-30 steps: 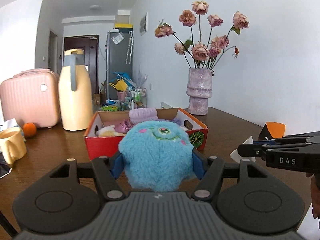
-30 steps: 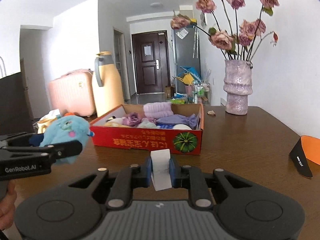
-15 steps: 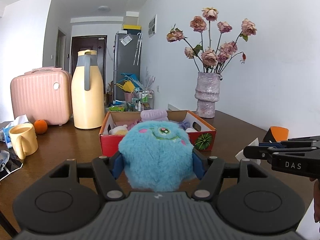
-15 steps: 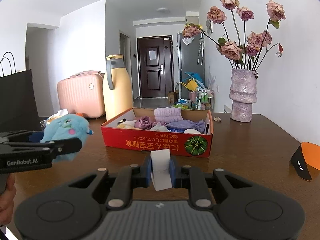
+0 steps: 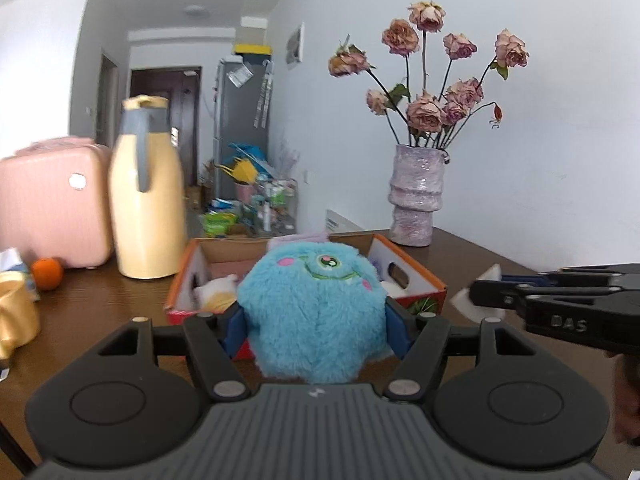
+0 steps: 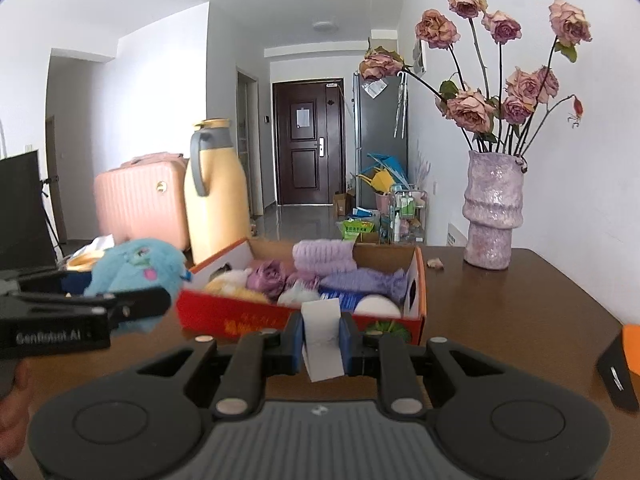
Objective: Organize soft objects
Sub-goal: 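Carry the plush monster and foam wedge into the box and release both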
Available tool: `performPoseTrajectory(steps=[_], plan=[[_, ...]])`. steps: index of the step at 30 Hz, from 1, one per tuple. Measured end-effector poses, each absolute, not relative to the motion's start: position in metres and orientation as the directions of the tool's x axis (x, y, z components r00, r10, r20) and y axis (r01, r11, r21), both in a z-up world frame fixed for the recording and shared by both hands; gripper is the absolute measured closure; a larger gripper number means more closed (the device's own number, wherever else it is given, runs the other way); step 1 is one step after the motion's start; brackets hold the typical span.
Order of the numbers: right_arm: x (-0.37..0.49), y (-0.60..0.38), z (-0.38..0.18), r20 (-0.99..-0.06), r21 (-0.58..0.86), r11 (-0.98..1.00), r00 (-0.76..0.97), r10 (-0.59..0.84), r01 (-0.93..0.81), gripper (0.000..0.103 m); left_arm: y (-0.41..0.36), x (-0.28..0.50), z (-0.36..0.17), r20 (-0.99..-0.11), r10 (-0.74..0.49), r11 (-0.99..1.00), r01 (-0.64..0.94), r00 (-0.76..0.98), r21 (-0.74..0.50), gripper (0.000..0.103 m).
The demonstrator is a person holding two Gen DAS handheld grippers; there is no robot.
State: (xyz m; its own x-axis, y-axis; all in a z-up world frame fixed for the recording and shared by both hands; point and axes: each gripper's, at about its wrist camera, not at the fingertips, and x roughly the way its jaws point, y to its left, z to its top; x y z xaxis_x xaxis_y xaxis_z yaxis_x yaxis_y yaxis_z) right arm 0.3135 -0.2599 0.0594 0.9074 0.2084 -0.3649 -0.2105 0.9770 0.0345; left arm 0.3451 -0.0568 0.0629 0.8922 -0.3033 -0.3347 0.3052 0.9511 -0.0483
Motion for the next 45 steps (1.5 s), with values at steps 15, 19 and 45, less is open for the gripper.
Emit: performPoseTrajectory(steps=[15, 19, 45], plan=[[0.470, -0.288, 0.065, -0.373, 0.110, 0.973, 0.899, 0.231, -0.204, 0.085, -0.109, 0.507, 0.057, -0.445, -0.365, 0.930, 0.301, 0.818, -0.211, 0.034], [0.517, -0.301, 0.049, -0.415, 0.177, 0.967, 0.878, 0.240, -0.181, 0.084, -0.121, 0.541, 0.047, -0.473, -0.351, 0.932, 0.256, 0.808, -0.255, 0.034], [0.550, -0.317, 0.029, -0.445, 0.033, 0.997, 0.892, 0.082, -0.075, 0.039, -0.124, 0.573, 0.036, -0.519, -0.348, 0.936, 0.252, 0.781, -0.247, 0.015]])
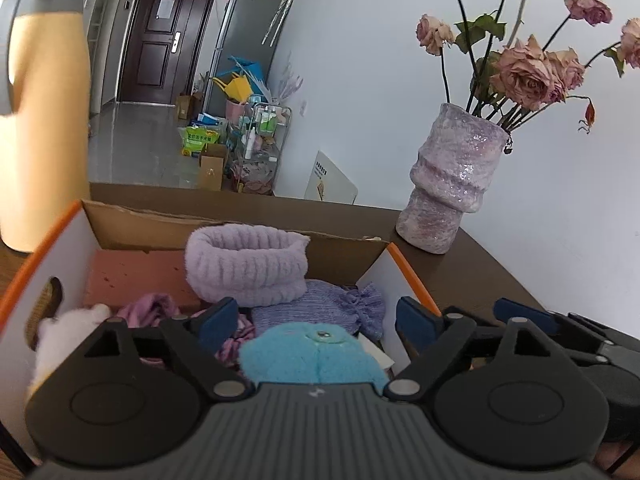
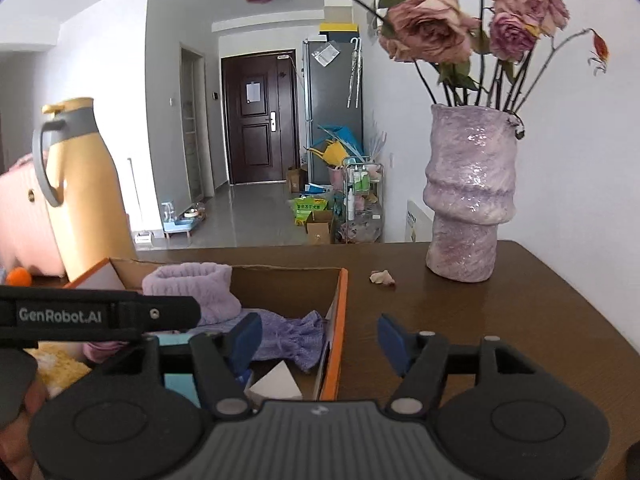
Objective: Organize soft objects
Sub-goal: 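Carry the plush monster and foam wedge into the box and release both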
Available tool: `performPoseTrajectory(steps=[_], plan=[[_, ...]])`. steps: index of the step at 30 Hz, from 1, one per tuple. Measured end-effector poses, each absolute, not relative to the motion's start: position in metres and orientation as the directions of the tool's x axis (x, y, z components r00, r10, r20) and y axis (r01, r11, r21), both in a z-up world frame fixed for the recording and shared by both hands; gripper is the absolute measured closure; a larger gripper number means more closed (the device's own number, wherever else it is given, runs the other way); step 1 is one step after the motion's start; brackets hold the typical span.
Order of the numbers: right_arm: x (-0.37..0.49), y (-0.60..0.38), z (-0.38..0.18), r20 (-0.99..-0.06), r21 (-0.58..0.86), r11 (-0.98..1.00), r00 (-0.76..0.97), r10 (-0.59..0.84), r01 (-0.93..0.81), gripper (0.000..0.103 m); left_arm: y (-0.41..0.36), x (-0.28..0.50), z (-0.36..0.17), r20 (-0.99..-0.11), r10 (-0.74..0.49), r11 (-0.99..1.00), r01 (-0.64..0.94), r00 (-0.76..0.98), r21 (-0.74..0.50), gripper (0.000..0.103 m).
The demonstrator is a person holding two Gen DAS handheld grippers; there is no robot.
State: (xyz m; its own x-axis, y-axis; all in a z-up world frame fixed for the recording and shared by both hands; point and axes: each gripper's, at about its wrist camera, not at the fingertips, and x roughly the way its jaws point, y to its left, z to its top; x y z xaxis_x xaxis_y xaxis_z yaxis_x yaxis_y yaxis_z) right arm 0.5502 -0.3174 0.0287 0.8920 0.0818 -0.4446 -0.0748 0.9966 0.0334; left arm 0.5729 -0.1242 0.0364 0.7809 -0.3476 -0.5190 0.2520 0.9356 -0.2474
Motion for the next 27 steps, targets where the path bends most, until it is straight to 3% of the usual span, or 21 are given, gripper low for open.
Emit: performPoseTrajectory(steps=[8, 12, 17, 22, 27], plan=[[0.519, -0.323, 0.047, -0.422, 0.105, 0.991, 0.898, 0.123, -0.086, 0.038, -0.095, 0.531, 0.063, -0.491, -0.296, 0.955, 0.246, 0.819, -0.166, 0.011], [0.492, -0.316, 0.069, -0.393, 0.103, 0.988, 0.908, 0.147, -0.115, 0.030, -0.071, 0.501, 0.076, -0.479, -0.231, 0.973, 0.214, 0.847, -0.091, 0.010], [0.451, -0.309, 0.089, -0.377, 0.086, 0.986, 0.911, 0.164, -0.142, 0.027, -0.045, 0.448, 0.091, -0.437, -0.179, 0.981, 0.196, 0.882, -0.006, 0.005], [0.397, -0.298, 0.096, -0.353, 0.045, 0.988, 0.923, 0.154, -0.148, 0.019, -0.030, 0.380, 0.094, -0.351, -0.114, 0.985, 0.153, 0.929, 0.085, 0.000], [0.334, -0.284, 0.093, -0.261, 0.002, 0.992, 0.958, 0.122, -0.126, 0.001, -0.014, 0.320, 0.090, -0.271, -0.082, 0.992, 0.105, 0.959, 0.071, 0.000]])
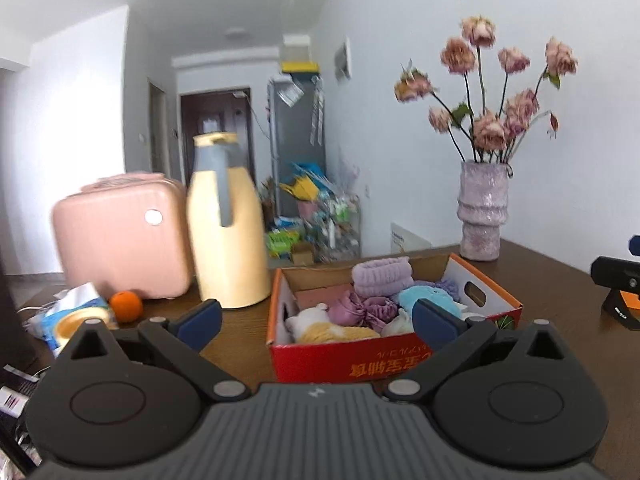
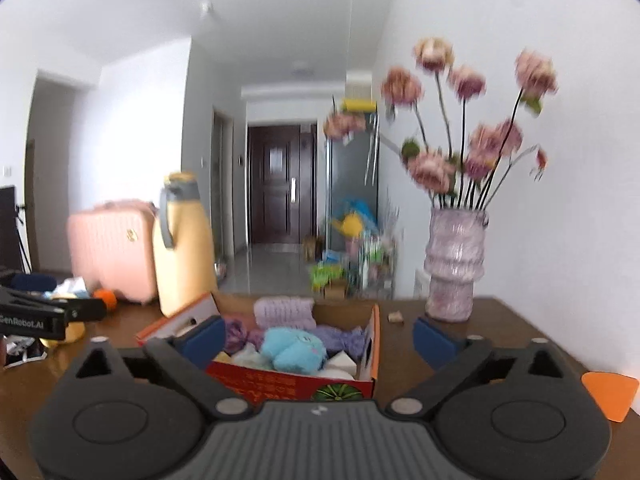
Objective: Organize soft objects
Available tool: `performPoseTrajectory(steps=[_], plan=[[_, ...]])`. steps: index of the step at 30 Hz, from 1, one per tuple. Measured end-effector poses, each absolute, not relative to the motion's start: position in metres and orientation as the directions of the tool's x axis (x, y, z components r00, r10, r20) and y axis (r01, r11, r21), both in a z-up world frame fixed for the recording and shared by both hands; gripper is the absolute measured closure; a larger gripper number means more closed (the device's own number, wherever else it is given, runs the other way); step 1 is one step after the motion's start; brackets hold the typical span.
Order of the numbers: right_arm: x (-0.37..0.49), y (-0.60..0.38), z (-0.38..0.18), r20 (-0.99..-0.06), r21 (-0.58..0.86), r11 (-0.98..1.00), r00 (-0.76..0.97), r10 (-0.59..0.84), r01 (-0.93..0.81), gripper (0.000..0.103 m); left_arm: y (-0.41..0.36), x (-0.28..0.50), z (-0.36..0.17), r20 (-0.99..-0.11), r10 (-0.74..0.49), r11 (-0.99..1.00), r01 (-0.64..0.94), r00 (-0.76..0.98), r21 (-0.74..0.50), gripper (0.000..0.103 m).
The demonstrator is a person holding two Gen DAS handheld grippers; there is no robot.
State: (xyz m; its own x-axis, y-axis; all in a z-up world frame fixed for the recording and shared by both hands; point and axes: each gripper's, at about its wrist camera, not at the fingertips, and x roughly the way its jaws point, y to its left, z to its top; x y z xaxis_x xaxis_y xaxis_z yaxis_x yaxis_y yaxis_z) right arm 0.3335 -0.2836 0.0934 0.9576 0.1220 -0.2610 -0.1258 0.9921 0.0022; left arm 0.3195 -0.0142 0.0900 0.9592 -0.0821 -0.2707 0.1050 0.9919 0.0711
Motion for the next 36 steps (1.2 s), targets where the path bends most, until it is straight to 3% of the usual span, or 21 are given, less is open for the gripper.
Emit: performPoseTrajectory(steps=[4, 20, 28, 36], plan=[[0.287, -0.271, 0.086, -0.179, 0.009, 0.992, 0.976, 0.126, -0.126, 0.001, -0.002, 0.287, 0.084, -0.263, -0.071, 0.996, 0.084, 0.962, 0.038, 0.000], [0.168, -0.237, 0.054, -0.157, 0.002, 0.989, 0.976, 0.148, -0.150, 0.000, 0.029, 0.159, 0.057, -0.210, -0.029, 0.999, 0.035, 0.977, 0.025, 0.000], [0.091, -0.233, 0.038, -0.190, 0.033, 0.985, 0.966, 0.174, -0.171, 0.000, 0.041, 0.089, 0.043, -0.296, -0.047, 0.999, 0.046, 0.954, -0.012, 0.000], [0.037, -0.216, 0.008, -0.278, 0.091, 0.983, 0.944, 0.177, -0.158, 0.000, 0.039, 0.039, 0.047, -0.224, -0.062, 0.998, 0.065, 0.973, 0.008, 0.000]])
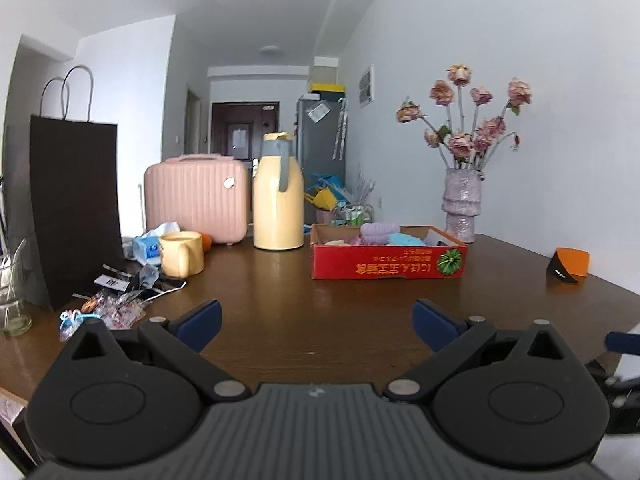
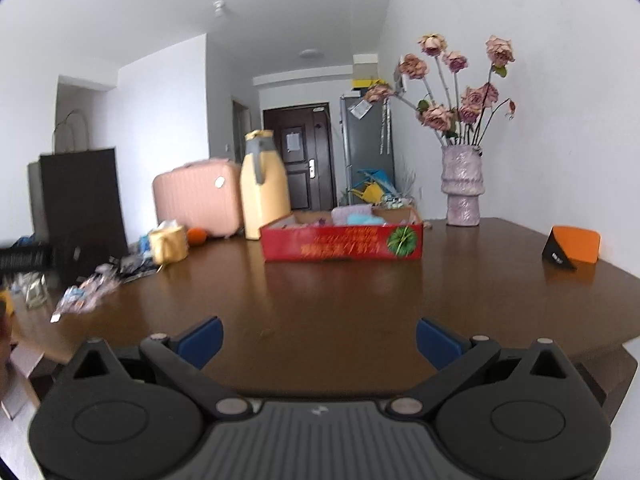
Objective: Organize soft objects
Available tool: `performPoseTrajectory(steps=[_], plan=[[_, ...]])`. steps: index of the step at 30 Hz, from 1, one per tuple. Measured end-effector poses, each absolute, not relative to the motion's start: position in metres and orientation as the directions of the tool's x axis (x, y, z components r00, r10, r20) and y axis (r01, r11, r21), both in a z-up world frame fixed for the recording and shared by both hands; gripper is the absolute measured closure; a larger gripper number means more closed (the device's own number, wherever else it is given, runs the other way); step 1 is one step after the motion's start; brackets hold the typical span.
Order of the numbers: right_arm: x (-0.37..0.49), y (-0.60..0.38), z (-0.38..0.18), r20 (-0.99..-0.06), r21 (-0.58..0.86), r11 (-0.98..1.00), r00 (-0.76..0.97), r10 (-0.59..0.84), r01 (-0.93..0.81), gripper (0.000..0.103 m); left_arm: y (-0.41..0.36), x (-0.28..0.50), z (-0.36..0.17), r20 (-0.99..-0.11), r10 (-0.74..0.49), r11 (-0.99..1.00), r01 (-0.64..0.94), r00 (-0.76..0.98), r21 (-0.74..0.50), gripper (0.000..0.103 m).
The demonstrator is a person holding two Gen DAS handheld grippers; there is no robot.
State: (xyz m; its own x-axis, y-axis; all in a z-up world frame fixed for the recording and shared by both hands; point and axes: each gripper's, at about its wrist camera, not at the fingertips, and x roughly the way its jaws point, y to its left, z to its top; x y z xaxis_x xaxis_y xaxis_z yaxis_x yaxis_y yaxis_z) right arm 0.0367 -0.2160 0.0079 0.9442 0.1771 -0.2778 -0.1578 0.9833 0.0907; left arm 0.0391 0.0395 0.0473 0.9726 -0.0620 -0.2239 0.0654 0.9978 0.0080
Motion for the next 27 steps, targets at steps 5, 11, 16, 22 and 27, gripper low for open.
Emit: performPoseTrajectory(steps=[5, 11, 16, 22, 27], plan=[[0.022, -0.207, -0.003, -0.290, 0.076, 0.981, 0.938, 0.191, -0.176, 0.000, 0.029, 0.038, 0.043, -0.239, -0.078, 0.996, 0.086, 0.968, 0.022, 0.000], [0.025, -0.212, 0.004, -0.276, 0.089, 0.985, 0.946, 0.169, -0.150, 0.000, 0.031, 0.036, 0.042, -0.228, -0.065, 0.997, 0.073, 0.971, 0.028, 0.000], [0.027, -0.212, 0.006, -0.263, 0.086, 0.985, 0.950, 0.167, -0.150, 0.000, 0.033, 0.035, 0.044, -0.225, -0.064, 0.997, 0.070, 0.972, 0.021, 0.000], [0.025, -0.209, 0.007, -0.240, 0.064, 0.987, 0.958, 0.159, -0.148, 0.000, 0.032, 0.035, 0.044, -0.224, -0.069, 0.997, 0.077, 0.972, 0.026, 0.000], [0.023, -0.213, 0.007, -0.212, 0.082, 0.986, 0.964, 0.157, -0.143, 0.000, 0.032, 0.036, 0.041, -0.236, -0.082, 0.996, 0.090, 0.968, 0.024, 0.000]])
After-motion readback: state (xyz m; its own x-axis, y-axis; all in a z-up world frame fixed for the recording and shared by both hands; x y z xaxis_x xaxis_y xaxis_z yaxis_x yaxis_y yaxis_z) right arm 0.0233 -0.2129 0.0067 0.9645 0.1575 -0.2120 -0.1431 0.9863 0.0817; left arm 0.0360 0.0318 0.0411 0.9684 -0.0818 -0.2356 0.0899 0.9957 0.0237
